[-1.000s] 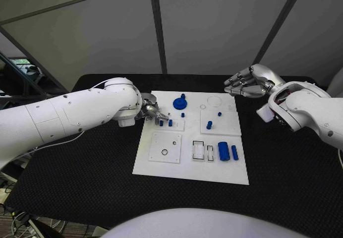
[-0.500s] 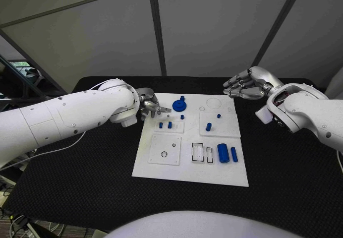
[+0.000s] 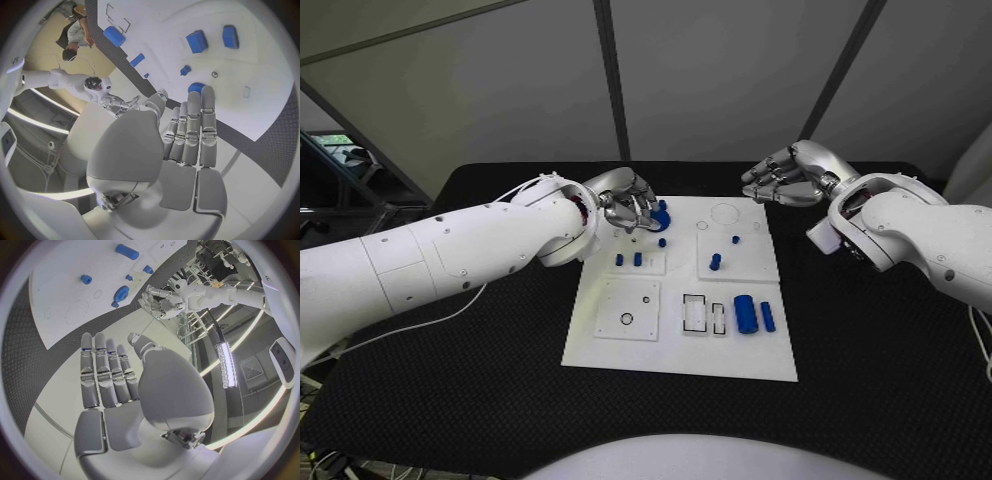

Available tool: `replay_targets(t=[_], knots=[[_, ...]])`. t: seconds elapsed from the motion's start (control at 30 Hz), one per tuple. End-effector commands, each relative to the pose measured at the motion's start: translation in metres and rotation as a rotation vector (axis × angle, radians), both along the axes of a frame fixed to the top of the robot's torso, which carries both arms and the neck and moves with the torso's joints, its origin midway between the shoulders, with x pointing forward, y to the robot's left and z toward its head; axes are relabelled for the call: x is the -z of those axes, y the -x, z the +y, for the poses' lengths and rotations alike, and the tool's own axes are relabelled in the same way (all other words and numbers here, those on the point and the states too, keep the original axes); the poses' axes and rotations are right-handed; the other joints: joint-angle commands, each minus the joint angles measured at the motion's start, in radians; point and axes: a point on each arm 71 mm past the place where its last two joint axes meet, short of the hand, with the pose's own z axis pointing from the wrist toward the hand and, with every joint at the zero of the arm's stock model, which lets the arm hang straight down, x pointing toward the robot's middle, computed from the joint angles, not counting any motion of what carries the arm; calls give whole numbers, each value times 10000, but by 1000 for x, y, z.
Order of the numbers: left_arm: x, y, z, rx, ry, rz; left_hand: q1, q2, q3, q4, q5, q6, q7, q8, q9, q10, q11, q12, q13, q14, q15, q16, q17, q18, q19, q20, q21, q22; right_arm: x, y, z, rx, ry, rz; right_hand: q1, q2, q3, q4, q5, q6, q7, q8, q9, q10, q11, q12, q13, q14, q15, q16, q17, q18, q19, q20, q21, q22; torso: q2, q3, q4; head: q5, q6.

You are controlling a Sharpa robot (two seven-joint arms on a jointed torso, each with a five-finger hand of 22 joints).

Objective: Assemble the parts on the task board

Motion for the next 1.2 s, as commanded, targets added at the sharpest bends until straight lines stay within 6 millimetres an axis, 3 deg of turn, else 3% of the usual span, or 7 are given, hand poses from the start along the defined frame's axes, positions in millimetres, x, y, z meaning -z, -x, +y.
replay_targets(t=[0.03, 0.13, 0.17, 0.33, 0.53, 0.73, 1.2], knots=[[-5, 3, -16, 1597, -1061, -2262, 170, -35, 60, -71, 46, 261, -70, -188, -367, 112, -1, -279, -404, 549, -79, 459, -6, -24, 507, -92, 291, 141, -2, 1, 4, -164, 102, -245, 36, 41, 1, -66, 33, 63, 16, -6, 11, 5, -3, 2, -10, -33, 50, -68, -13, 113, 74, -21, -42, -17, 9, -11, -10, -57, 78], [3, 5, -25, 2125, -1839, -2519, 186, -89, 132, -101, 52, 509, -128, -380, -685, 302, -67, -462, -729, 1106, -159, 1155, 205, -20, 959, -189, 642, 372, -2, 1, 5, -201, 115, -256, 38, 36, 1, -70, 31, 58, 22, -10, 9, 1, 0, 0, -11, -37, 50, -70, -16, 112, 75, -21, -47, -21, 7, 1, -8, -82, 100], [6, 5, -27, 2286, -2107, -2583, 165, -134, 143, -98, 45, 601, -138, -445, -784, 350, -93, -525, -831, 1467, -200, 1772, 670, -29, 1125, -219, 815, 499, -2, 1, 6, -215, 117, -258, 38, 35, 1, -71, 31, 58, 23, -10, 9, 0, 0, 0, -11, -37, 50, -70, -16, 112, 75, -21, -47, -21, 7, 2, -16, -74, 103], [15, 5, -36, 2754, -3156, -2730, 39, -241, 245, -24, 41, 1091, -244, -758, -1206, 614, -223, -804, -1286, 2643, -330, 4120, 2474, -488, 2512, -354, 3830, 3055, -2, 2, 7, -254, 118, -265, 39, 31, 1, -73, 29, 52, 32, -14, 8, -5, 6, -4, -12, -41, 52, -72, -20, 111, 77, -22, -54, -25, 16, 0, -37, -84, 133], [19, 3, -39, 2871, -3755, -2642, 21, -247, 313, -15, 44, 1392, -307, -961, -1411, 725, -263, -1025, -1559, 3310, -399, 5321, 3503, -801, 3275, -424, 5731, 4690, -2, 2, 8, -261, 120, -263, 39, 30, 1, -73, 29, 51, 34, -15, 7, -6, 7, -4, -12, -42, 52, -72, -21, 111, 78, -22, -54, -26, 11, 7, -22, -108, 127], [22, 1, -43, 2934, -4147, -2524, 4, -242, 349, -13, 45, 1590, -349, -1056, -1506, 776, -275, -1193, -1718, 3520, -426, 5614, 3685, -910, 3530, -452, 6397, 5274, -2, 2, 8, -270, 121, -265, 36, 28, 1, -73, 28, 46, 43, -18, 6, -10, 12, -6, -13, -45, 55, -73, -24, 110, 80, -21, -61, -30, 10, 3, -16, -131, 120], [26, -1, -46, 2897, -4517, -2299, 94, -167, 603, -57, 58, 1757, -330, -1205, -1622, 1098, -324, -1305, -1855, 3651, -468, 5726, 3650, -1010, 3738, -488, 6970, 5786, -3, 2, 9, -297, 123, -268, 36, 28, 1, -73, 28, 46, 43, -18, 6, -10, 12, -6, -13, -45, 55, -73, -24, 110, 80, -21, -61, -30, 4, 3, -4, -152, 75]])
